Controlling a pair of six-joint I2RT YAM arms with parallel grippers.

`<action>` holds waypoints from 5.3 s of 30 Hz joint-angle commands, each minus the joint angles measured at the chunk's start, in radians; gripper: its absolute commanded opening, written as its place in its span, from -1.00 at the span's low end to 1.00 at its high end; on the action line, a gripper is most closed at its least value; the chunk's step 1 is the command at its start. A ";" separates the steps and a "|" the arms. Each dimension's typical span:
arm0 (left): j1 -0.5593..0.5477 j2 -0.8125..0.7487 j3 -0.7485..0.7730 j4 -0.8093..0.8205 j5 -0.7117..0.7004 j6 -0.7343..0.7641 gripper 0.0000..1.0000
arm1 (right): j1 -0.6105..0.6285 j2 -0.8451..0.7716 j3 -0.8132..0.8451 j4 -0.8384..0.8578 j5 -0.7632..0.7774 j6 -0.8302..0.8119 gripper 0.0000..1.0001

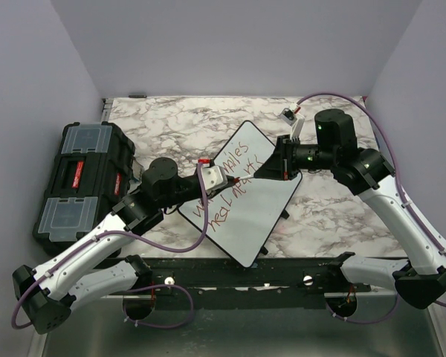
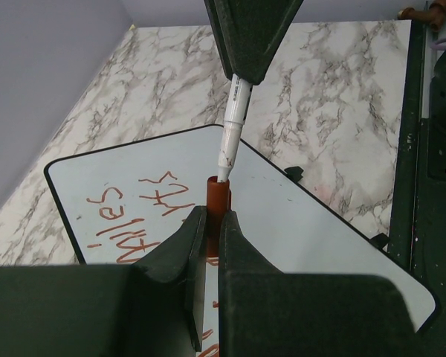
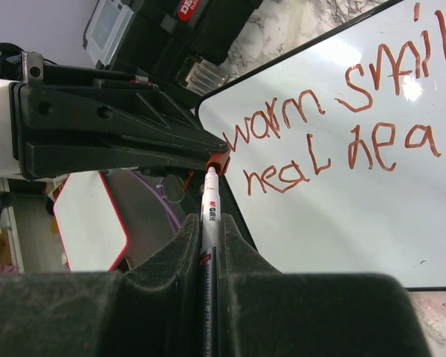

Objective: Write a sentence on the whiteboard
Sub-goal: Insert the whiteboard marker without the cap into the pen cap, then put down the whiteboard marker at the center of the board.

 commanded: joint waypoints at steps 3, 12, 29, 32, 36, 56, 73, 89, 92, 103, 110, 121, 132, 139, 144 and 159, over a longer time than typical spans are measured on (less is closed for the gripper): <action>0.004 0.001 0.025 0.011 -0.024 -0.006 -1.00 | 0.008 -0.009 -0.009 -0.018 0.007 -0.013 -0.99; 0.004 0.011 0.033 0.000 -0.003 -0.008 -1.00 | 0.017 0.031 0.021 -0.047 0.034 -0.033 -0.99; 0.004 0.028 0.044 -0.010 0.007 -0.013 -1.00 | 0.107 0.102 0.053 -0.079 0.134 -0.062 -0.99; 0.004 0.029 0.047 -0.015 0.015 -0.013 -1.00 | 0.138 0.118 0.061 -0.081 0.166 -0.068 -0.99; 0.004 0.031 0.049 -0.016 0.016 -0.014 -1.00 | 0.188 0.140 0.075 -0.086 0.207 -0.078 -0.99; 0.004 0.012 0.047 0.015 0.137 -0.067 -1.00 | 0.277 0.199 0.031 0.014 0.263 -0.085 -0.99; 0.005 0.013 0.097 -0.023 0.300 -0.068 -1.00 | 0.298 0.230 -0.012 0.038 0.211 -0.161 -0.99; 0.005 0.097 0.251 -0.079 0.394 -0.110 -1.00 | 0.347 0.173 -0.099 0.096 0.233 -0.208 -0.99; 0.006 0.092 0.262 -0.111 0.363 -0.088 -1.00 | 0.346 0.137 -0.114 0.094 0.271 -0.201 -0.99; 0.007 0.017 0.257 -0.269 0.211 -0.005 -0.31 | 0.346 -0.026 -0.178 0.066 0.541 -0.140 -0.99; 0.007 -0.058 0.215 -0.268 0.138 -0.043 0.40 | 0.346 -0.102 -0.218 0.068 0.760 -0.059 -0.99; 0.007 -0.146 0.151 -0.277 -0.190 -0.206 0.97 | 0.324 -0.181 -0.299 0.127 1.157 0.070 -0.99; 0.007 -0.124 0.206 -0.450 -0.526 -0.408 0.97 | -0.109 -0.179 -0.430 0.336 0.907 0.115 -0.99; 0.012 -0.137 0.220 -0.554 -0.572 -0.460 0.97 | -0.387 -0.145 -0.559 0.491 0.679 0.222 -0.99; 0.017 -0.198 0.156 -0.553 -0.603 -0.472 0.97 | -0.520 -0.124 -0.642 0.578 0.592 0.302 -0.99; 0.018 -0.372 -0.031 -0.537 -0.622 -0.460 0.97 | -0.546 -0.034 -0.871 0.761 0.805 0.400 -0.99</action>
